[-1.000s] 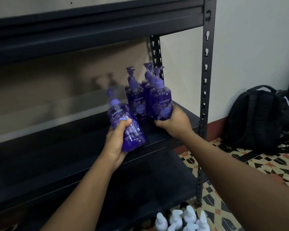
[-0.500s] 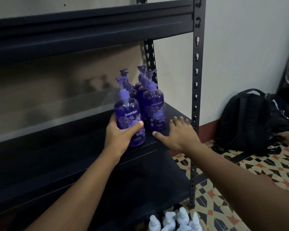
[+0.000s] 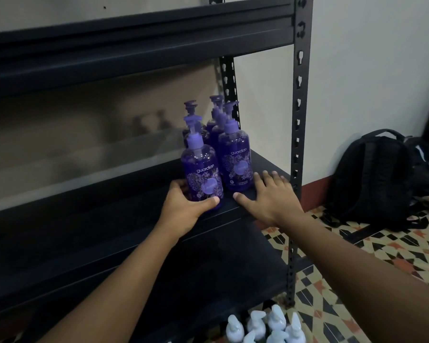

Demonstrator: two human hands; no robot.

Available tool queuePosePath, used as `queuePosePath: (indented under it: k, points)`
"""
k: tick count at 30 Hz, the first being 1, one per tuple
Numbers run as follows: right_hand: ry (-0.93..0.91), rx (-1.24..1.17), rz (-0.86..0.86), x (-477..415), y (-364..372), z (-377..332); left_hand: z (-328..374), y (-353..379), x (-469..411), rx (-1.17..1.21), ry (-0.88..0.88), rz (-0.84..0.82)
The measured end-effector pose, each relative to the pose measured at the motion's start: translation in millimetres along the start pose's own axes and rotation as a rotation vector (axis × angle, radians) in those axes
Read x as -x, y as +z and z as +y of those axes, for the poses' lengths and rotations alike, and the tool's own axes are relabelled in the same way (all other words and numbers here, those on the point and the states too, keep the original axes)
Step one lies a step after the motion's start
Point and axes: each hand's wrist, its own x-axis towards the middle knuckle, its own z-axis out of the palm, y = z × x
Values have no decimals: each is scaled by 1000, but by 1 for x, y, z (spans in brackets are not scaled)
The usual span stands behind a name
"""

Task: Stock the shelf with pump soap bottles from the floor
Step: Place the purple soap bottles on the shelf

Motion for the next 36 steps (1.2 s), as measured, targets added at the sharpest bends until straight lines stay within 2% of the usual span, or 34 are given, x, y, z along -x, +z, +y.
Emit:
queuePosePath:
  k: [14,36]
  points:
    - [13,-13,18,-1,2,-1,-5,12,-31,-41,-35,-44]
    - [26,-20,35,-2,3,-2,-4,8,-34,-177,-109,-78]
